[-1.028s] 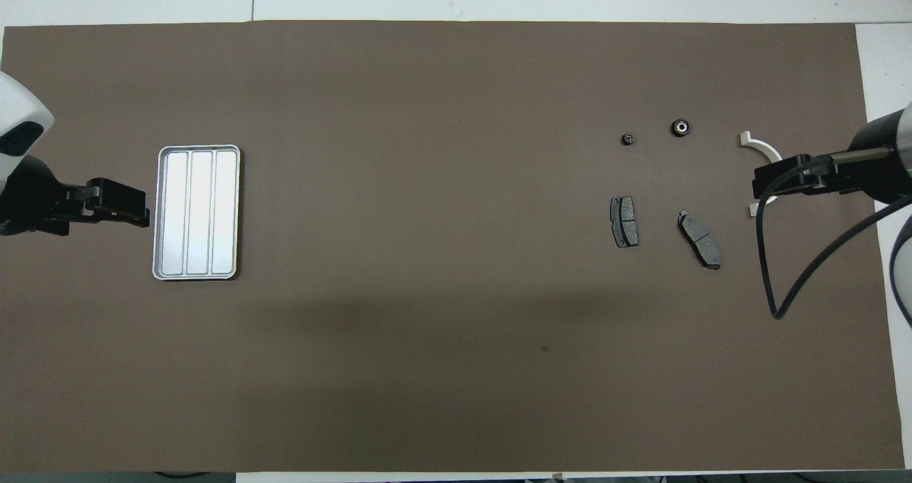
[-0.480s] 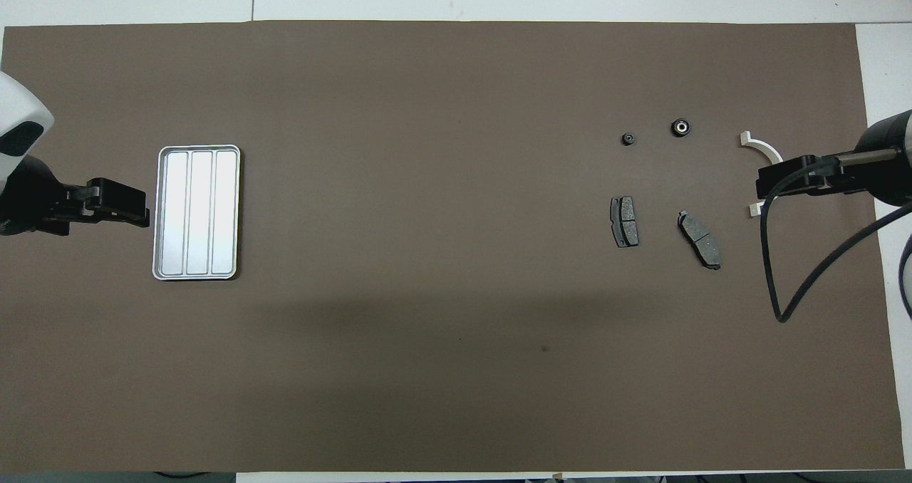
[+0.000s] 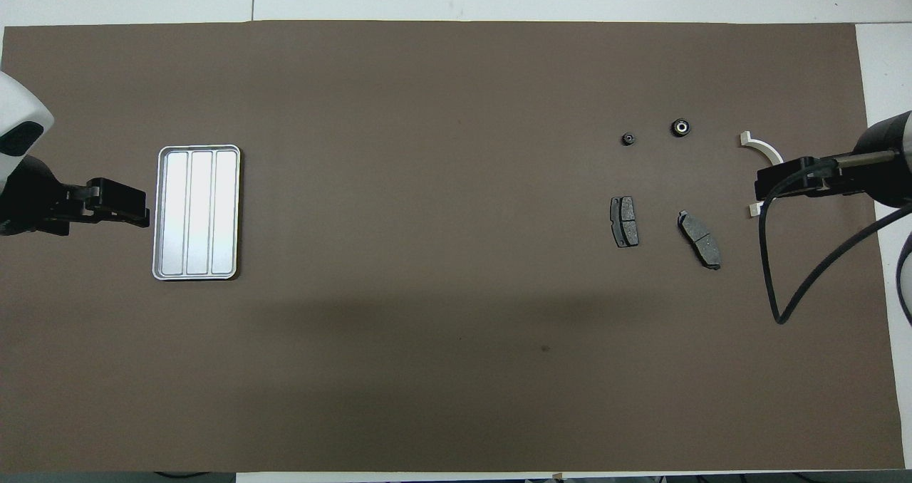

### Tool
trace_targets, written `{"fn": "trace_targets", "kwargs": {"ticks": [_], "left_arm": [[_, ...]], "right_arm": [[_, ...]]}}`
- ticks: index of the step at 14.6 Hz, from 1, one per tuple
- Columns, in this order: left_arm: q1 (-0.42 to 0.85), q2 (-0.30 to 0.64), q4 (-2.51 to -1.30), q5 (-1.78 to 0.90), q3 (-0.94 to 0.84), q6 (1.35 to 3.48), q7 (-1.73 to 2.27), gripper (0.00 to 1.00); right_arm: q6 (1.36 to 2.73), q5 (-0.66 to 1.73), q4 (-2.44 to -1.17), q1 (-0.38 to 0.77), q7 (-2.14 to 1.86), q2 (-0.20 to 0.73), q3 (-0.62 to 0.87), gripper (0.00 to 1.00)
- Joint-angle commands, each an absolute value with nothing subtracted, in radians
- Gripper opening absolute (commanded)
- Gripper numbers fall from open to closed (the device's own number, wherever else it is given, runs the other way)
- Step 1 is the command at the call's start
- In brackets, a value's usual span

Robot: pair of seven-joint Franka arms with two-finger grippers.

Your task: Pick bearing gear from pile to tray

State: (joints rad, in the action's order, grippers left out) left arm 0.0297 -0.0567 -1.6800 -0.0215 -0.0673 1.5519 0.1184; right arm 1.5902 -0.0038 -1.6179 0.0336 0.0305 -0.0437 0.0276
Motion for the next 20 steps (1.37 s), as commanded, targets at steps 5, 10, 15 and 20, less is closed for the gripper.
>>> {"fn": "trace_targets", "kwargs": {"ticks": [5, 10, 15, 20], "left_arm": [[0.020, -0.064, -1.686, -0.006, -0.075, 1.540, 0.112, 1.00], [0.020, -0.064, -1.686, -0.006, -0.075, 1.540, 0.112, 1.00], [0.020, -0.064, -1.686, -0.006, -0.077, 1.540, 0.112, 1.00], [0.020, -0.066, -1.686, -0.006, -0.075, 1.540, 0.112, 1.00]], "right_arm": [[1.724, -0.017, -1.661, 0.035, 0.028, 0.109, 0.026, 1.00], [1.900, -0.063, -1.632, 0.044, 0.073, 0.290, 0.032, 1.00], [1.928, -0.081, -1.501, 0.077, 0.175, 0.492, 0.032, 1.00], [1.960, -0.101, -1.341, 0.078, 0.198, 0.672, 0.032, 1.00]]}}
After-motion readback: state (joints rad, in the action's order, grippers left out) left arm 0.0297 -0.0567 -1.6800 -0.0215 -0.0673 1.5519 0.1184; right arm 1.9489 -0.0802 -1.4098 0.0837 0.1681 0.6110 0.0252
